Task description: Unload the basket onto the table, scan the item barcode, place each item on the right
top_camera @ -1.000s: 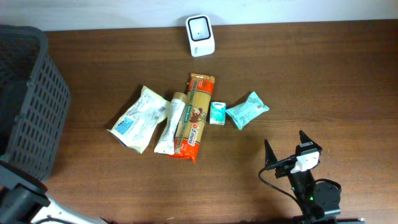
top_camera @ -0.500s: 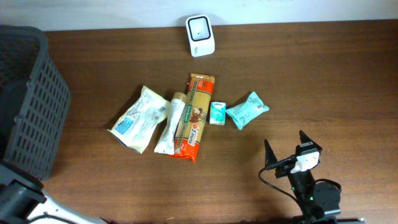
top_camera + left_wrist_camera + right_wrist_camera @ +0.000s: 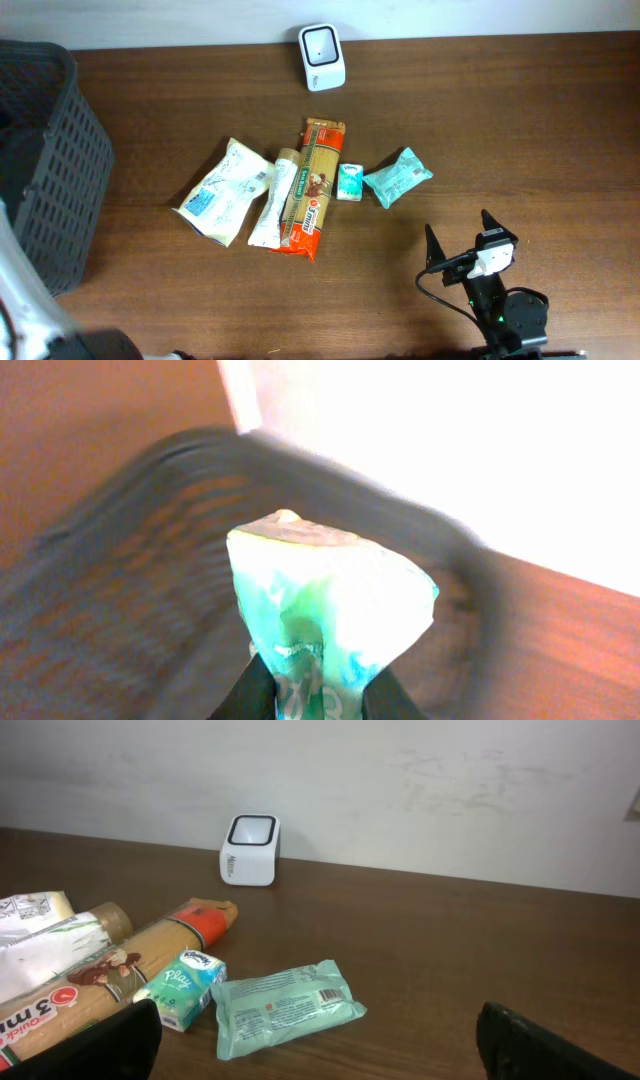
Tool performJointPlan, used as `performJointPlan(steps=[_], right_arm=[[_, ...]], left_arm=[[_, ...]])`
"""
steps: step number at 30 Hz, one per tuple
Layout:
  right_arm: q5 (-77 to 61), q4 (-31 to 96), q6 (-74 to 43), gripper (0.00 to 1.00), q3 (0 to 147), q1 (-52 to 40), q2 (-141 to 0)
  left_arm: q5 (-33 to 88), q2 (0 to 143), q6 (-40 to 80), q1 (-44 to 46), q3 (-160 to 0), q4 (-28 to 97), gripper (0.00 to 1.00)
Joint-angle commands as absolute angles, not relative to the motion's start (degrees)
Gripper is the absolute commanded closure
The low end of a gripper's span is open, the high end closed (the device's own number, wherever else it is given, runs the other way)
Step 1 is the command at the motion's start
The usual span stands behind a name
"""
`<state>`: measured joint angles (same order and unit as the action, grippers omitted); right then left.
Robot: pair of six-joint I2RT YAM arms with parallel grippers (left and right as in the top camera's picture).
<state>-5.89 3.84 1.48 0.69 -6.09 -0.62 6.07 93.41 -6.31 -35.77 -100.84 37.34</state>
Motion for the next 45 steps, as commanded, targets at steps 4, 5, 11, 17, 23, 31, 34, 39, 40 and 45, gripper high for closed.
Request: performJointPlan(steps=[4, 5, 11, 17, 23, 31, 34, 39, 40, 45], right_arm=[[-5.6, 3.9, 1.1, 0.01, 0.3, -6.0, -0.2], [-5.6, 3.9, 1.1, 0.01, 0.3, -6.0, -0.2], [-5.6, 3.9, 1.1, 0.01, 0.3, -6.0, -0.2], [-5.6, 3.9, 1.1, 0.01, 0.3, -6.0, -0.2], [-5.6, 3.9, 1.1, 0.01, 0.3, -6.0, -0.2], [-5.6, 3.9, 1.1, 0.02, 0.3, -6.0, -0.2], [-5.6, 3.9, 1.1, 0.01, 0.3, -6.0, -0.2], [-5.6, 3.9, 1.1, 0.01, 0.3, -6.0, -0.2], [-5.6, 3.9, 1.1, 0.01, 0.3, -6.0, -0.2], [-5.6, 3.9, 1.1, 0.01, 0.3, -6.0, -0.2]], left_arm=[[20.7, 86.0, -1.1, -15.9, -102.0, 55.5, 1.00], [20.6, 86.4, -1.1, -12.9, -102.0, 59.0, 1.00], [13.9, 90.1, -2.9, 2.8, -98.3, 68.8, 1.00], [13.9, 93.9, -2.8, 8.6, -92.4, 68.2, 1.00], [13.7, 99.5, -2.8, 11.5, -90.7, 68.5, 1.00], [10.6, 100.4, -2.8, 11.5, -86.2, 66.0, 0.99], [9.5, 100.4, -2.8, 11.5, -85.8, 65.4, 0.98], [9.3, 100.4, -2.8, 11.5, -83.6, 64.8, 0.88], [9.3, 100.4, -2.8, 11.5, -83.6, 64.5, 0.76], [9.1, 100.4, -2.8, 11.4, -83.6, 62.7, 0.27]])
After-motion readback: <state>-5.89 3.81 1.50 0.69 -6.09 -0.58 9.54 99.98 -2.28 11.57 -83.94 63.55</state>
